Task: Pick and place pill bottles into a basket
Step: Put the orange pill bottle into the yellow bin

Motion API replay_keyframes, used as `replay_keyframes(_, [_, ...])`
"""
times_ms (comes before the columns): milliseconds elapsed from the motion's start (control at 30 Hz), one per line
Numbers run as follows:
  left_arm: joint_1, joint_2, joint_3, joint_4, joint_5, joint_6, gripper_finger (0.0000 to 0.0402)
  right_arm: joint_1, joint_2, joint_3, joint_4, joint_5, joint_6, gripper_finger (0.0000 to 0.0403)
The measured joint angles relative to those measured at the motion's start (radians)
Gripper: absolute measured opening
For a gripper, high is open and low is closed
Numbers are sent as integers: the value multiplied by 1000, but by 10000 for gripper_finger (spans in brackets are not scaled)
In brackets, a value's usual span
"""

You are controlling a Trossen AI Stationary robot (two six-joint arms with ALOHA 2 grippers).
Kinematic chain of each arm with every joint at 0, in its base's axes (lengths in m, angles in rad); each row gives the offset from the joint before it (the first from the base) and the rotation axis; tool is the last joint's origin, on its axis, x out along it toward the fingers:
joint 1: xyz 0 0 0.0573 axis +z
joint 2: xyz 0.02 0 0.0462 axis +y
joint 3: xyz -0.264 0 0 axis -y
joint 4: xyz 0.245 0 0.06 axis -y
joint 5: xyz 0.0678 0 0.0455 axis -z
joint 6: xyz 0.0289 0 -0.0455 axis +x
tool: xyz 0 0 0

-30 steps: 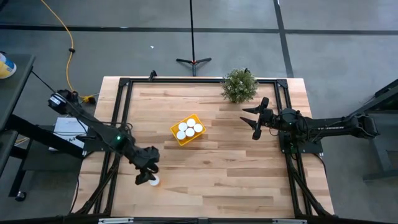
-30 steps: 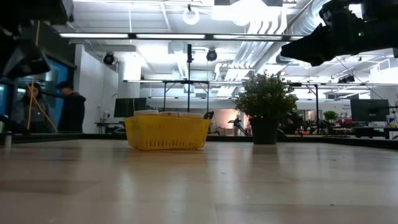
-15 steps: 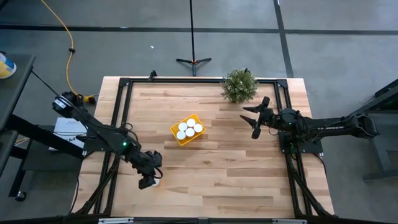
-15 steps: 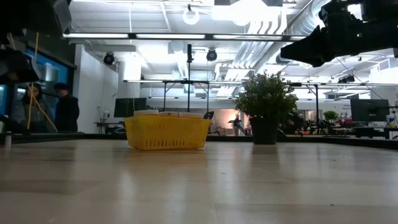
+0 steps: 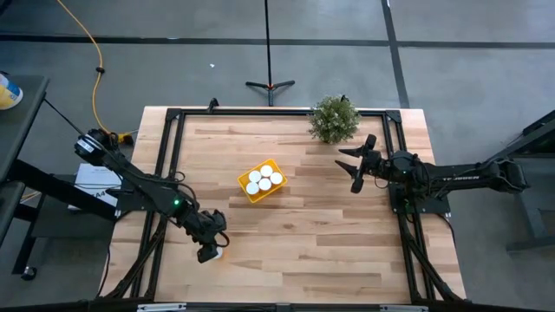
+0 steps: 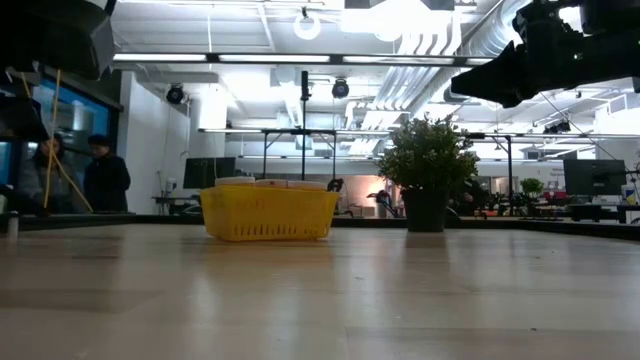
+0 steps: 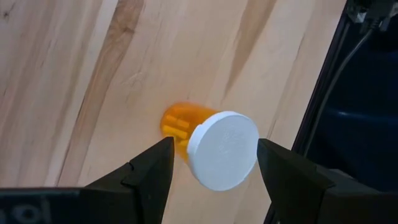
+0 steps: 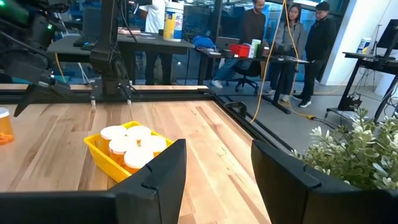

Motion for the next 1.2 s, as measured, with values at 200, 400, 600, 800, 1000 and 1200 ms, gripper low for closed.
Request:
replay_keyframes(200, [1, 0, 0, -14, 1, -37, 264, 0, 0, 0, 0, 7, 0, 172])
replay_keyframes(400, [3, 0, 0, -17, 71, -73, 264, 0, 0, 0, 0, 7, 0, 172])
replay_keyframes(600, [65, -1, 0, -17, 215, 56, 264, 0, 0, 0, 0, 6, 0, 172])
replay_keyframes(800, [124, -19, 0, -112, 235, 220, 264, 0, 0, 0, 0, 6, 0, 172])
replay_keyframes(1000, [120, -99, 0, -279, 178, 194, 264, 0, 0, 0, 1, 6, 0, 172])
replay_keyframes(1200, [61, -196, 0, -305, 75, 203, 264, 0, 0, 0, 6, 6, 0, 172])
